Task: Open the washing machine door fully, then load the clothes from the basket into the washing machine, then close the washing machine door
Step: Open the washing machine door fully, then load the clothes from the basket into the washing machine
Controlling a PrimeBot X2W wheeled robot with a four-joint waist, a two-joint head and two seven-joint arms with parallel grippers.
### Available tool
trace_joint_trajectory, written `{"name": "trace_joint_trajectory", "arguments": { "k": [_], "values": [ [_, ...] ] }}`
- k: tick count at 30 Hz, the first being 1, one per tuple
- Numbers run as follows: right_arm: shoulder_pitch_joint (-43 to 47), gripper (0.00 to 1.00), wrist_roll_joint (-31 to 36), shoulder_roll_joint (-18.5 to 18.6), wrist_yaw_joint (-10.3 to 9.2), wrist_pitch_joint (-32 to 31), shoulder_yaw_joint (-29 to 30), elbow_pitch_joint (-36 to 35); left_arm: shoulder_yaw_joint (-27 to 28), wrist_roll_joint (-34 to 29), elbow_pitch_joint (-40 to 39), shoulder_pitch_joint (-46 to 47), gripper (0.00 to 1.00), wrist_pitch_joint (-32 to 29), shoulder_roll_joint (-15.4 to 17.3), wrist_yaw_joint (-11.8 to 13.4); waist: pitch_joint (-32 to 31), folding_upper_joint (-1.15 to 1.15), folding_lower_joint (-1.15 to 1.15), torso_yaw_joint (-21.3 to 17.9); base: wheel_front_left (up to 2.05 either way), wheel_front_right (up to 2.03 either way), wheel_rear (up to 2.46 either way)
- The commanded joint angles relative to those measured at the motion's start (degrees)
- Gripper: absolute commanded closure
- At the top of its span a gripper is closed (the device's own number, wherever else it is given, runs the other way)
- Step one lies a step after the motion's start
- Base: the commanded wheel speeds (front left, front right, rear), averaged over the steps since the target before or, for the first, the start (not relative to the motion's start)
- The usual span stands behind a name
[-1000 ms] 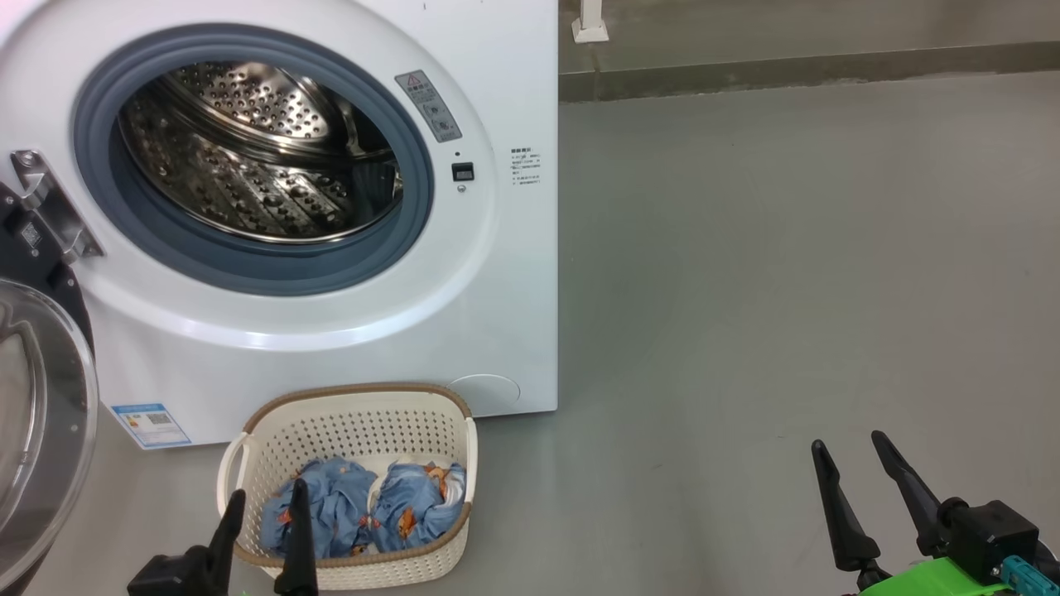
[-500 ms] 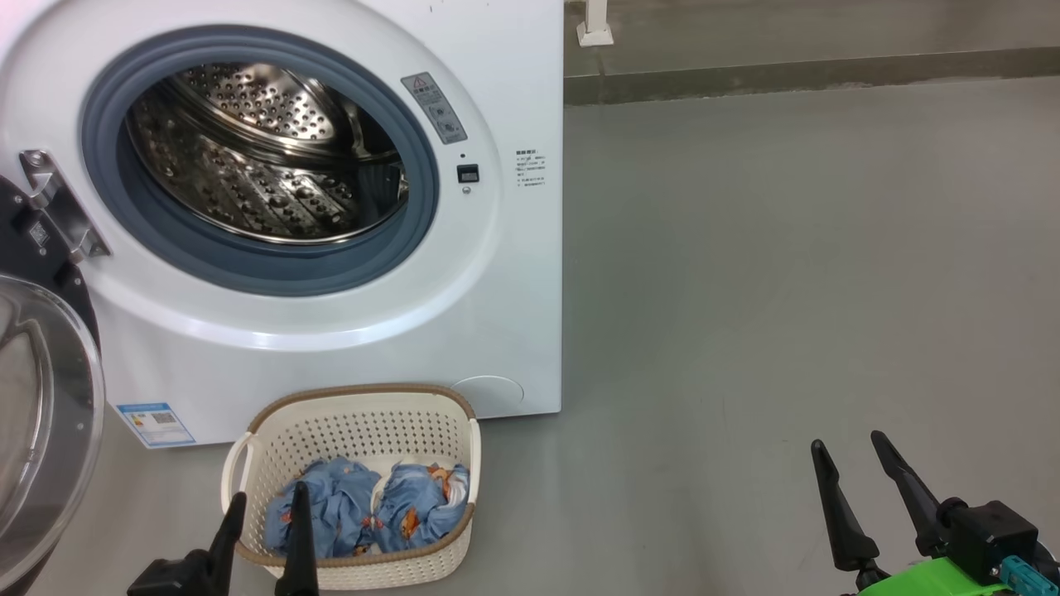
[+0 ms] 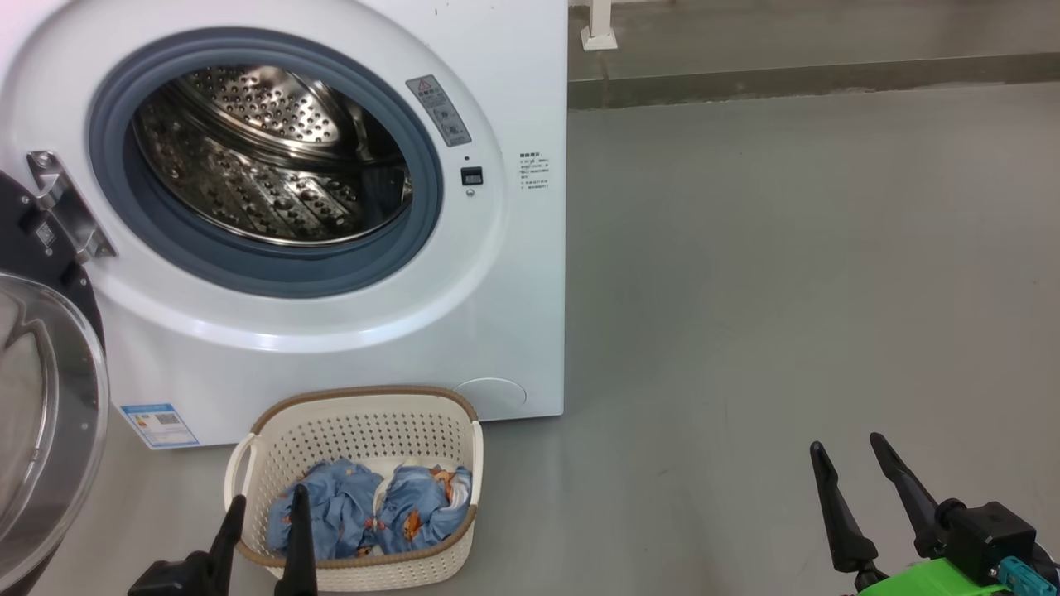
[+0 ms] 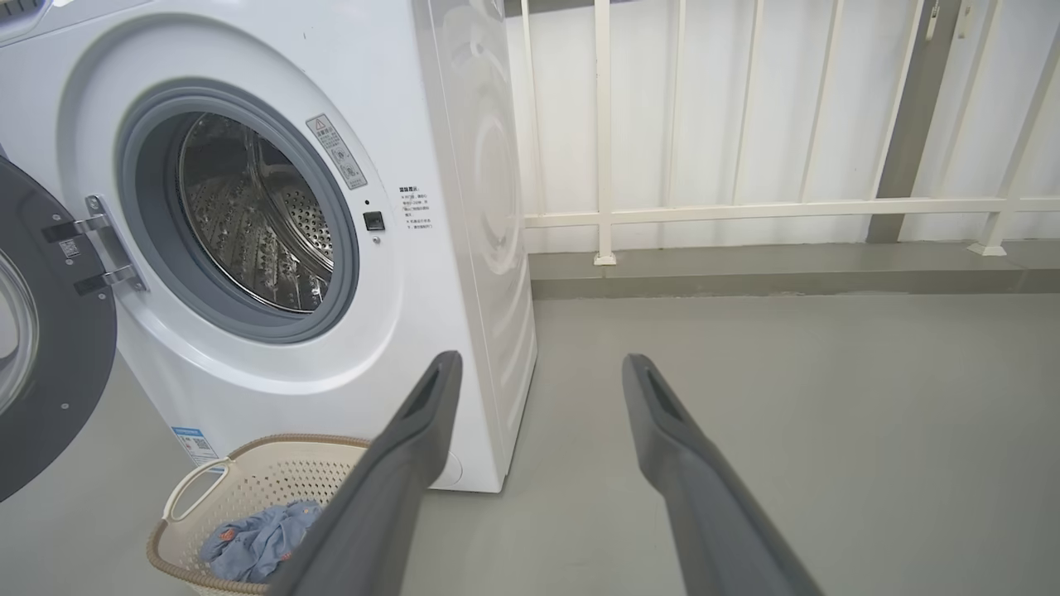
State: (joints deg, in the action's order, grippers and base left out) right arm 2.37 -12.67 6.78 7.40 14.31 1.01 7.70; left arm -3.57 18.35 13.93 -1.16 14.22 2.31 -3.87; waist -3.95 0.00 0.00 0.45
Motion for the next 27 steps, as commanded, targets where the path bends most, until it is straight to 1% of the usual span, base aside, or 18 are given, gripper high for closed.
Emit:
{"name": "trace_joint_trajectory", "arguments": {
  "k": [1, 17, 24, 27],
  "values": [
    [-0.79, 0.0, 0.47, 0.26, 0.09, 0.69, -1.22, -1.29, 1.9, -0.73, -1.04, 1.52, 0.0, 0.77, 0.57, -0.23, -0.03, 0.0, 0.0, 0.0, 0.0, 0.0, 0.0],
    [-0.95, 0.0, 0.24, 0.67, 0.09, 0.69, -1.51, -1.15, 1.95, -0.71, -0.9, 1.86, 0.0, 0.77, 0.57, -0.51, 0.18, 0.0, 0.0, 0.13, 0.0, 0.0, 0.0],
    [-0.8, 0.0, 0.2, 0.79, 0.09, 0.69, -1.81, -1.04, 2.15, 2.76, -0.86, 1.75, 0.0, 0.78, 0.57, -1.24, -0.04, 0.0, 0.0, 0.29, 0.09, -0.1, 0.0],
    [-0.71, 0.0, 0.23, 0.77, 0.09, 0.69, -1.98, -1.06, 2.38, 2.82, -0.94, 1.68, 0.0, 0.78, 0.57, -1.39, -0.07, 0.0, 0.0, 0.39, 0.63, -0.71, 0.08]
  ]
}}
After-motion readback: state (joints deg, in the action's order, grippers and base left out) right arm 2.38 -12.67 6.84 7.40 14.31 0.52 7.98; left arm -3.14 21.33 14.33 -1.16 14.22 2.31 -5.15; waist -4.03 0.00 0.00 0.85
